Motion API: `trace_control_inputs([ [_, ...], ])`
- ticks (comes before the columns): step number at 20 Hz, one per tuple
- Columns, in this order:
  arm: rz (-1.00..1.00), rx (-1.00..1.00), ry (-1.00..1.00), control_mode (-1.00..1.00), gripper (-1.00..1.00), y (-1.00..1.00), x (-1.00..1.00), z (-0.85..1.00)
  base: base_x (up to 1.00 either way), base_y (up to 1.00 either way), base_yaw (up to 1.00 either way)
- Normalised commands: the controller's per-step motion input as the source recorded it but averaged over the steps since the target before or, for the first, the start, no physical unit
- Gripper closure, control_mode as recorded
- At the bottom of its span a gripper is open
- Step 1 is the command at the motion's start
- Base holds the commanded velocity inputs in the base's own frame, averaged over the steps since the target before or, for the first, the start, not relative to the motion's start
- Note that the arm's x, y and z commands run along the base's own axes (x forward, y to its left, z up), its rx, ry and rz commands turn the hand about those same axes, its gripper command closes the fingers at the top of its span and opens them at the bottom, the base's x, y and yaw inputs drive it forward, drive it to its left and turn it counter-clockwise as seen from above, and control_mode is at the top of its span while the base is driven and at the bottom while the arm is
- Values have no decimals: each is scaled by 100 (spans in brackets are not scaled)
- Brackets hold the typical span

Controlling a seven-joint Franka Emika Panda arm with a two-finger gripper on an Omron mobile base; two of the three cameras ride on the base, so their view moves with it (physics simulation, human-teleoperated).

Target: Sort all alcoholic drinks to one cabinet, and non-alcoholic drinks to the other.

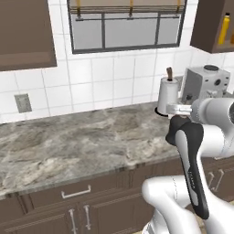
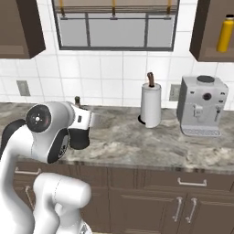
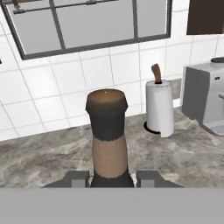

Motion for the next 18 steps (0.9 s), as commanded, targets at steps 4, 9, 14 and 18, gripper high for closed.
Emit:
trace_control_inputs([
  [4,0,0,0,100,100,0,0,0,-3,63,0],
  [9,0,0,0,100,100,0,0,0,0,61,0],
  [14,0,0,0,100,100,0,0,0,7,53,0],
  [18,0,0,0,100,100,0,0,0,14,48,0],
])
